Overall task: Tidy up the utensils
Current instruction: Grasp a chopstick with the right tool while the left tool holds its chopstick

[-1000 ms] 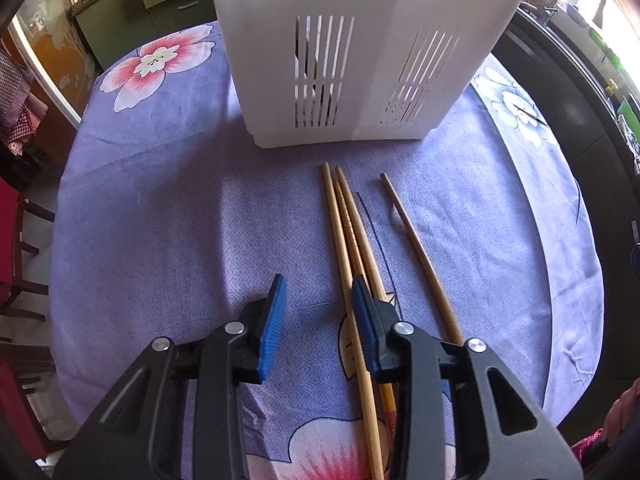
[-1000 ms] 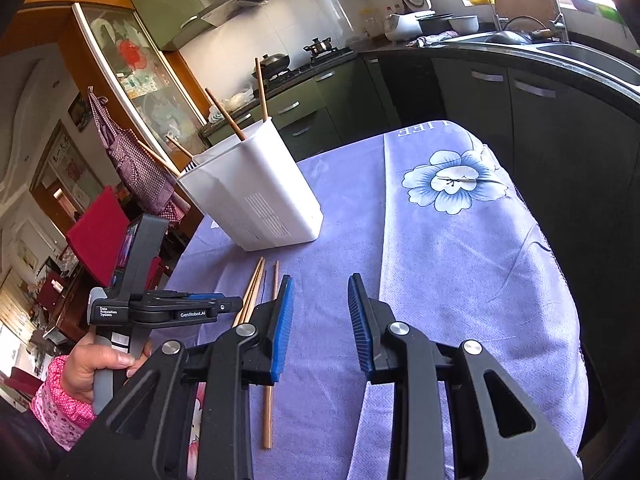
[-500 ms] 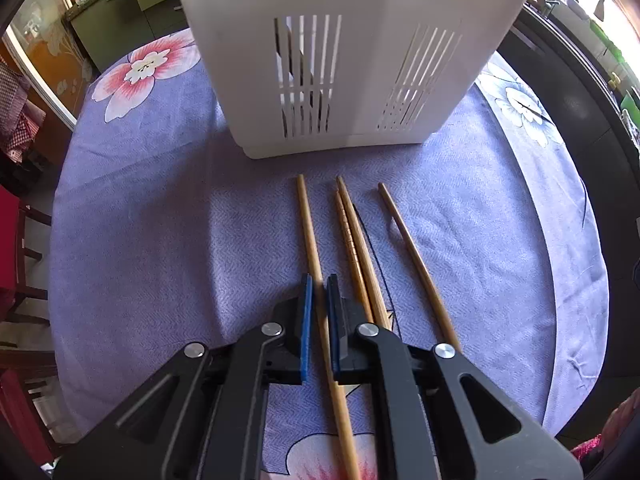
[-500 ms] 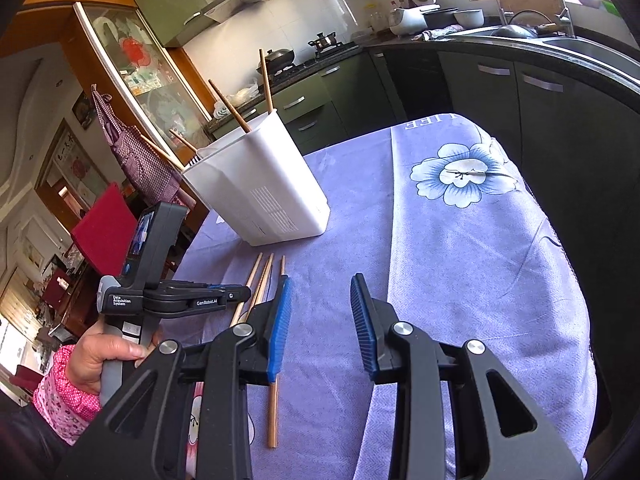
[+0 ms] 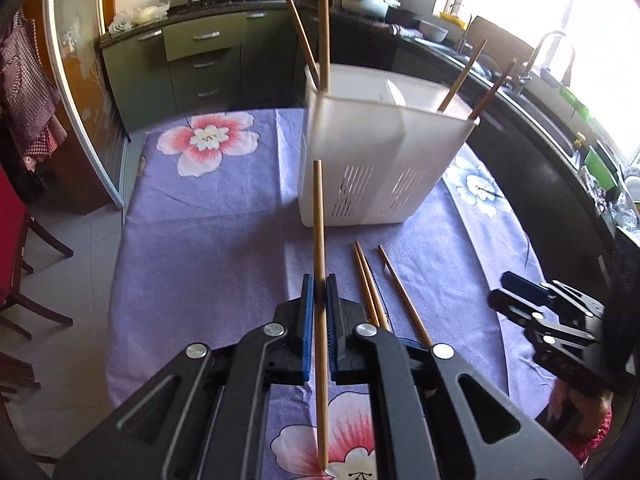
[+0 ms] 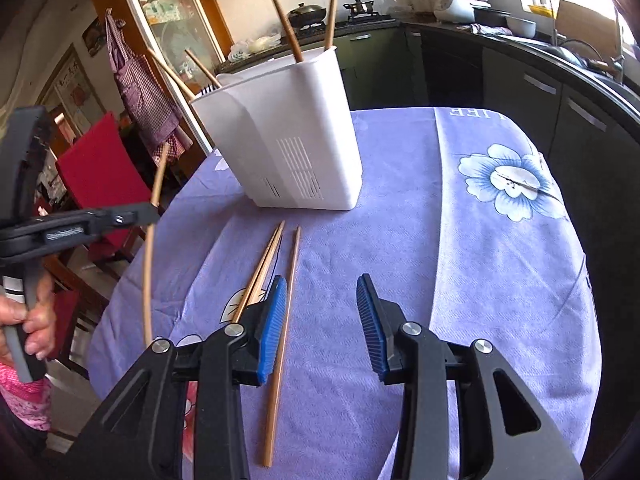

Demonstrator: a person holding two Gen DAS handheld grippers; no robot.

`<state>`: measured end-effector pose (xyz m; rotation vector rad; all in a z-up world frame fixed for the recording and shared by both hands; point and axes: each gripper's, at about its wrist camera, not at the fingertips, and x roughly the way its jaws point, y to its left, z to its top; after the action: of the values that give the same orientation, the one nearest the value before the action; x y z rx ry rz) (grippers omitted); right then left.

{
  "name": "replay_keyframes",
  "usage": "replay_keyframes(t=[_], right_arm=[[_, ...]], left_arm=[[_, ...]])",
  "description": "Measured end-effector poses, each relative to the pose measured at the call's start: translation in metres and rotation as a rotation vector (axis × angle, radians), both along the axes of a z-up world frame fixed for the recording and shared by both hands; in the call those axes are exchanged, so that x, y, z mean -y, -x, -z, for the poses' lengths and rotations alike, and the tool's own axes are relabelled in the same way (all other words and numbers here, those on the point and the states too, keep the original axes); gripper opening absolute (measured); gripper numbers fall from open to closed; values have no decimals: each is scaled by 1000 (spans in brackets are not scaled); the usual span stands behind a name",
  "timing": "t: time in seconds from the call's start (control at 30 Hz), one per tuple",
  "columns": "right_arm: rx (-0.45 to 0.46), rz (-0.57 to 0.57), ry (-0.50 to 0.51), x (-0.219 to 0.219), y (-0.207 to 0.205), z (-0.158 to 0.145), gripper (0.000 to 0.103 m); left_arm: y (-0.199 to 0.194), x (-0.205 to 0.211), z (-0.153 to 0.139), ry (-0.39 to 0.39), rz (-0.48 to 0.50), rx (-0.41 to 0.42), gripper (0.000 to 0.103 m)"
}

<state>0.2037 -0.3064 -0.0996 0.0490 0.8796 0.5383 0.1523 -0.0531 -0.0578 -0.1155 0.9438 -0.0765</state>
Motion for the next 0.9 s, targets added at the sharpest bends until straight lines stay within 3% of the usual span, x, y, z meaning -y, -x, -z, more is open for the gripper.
replay_keyframes(t=[0.13, 0.3, 0.53, 0.77, 0.9], right_arm=[[-25, -66, 94, -34, -16, 19, 29], [-76, -121, 197, -70, -35, 44, 24], [-84, -139, 259, -98, -49, 52, 23], [-105, -132, 305, -105, -51, 51, 8], [-104, -122, 292, -104, -50, 50, 6]], left_arm=[[33, -10, -20, -7, -18, 85, 6], [54, -24, -27, -16, -29, 131, 6], [65, -26, -32, -26, 0, 159, 6], [70, -24, -32, -27, 16, 171, 6], [70, -24, -32, -29, 16, 171, 6]])
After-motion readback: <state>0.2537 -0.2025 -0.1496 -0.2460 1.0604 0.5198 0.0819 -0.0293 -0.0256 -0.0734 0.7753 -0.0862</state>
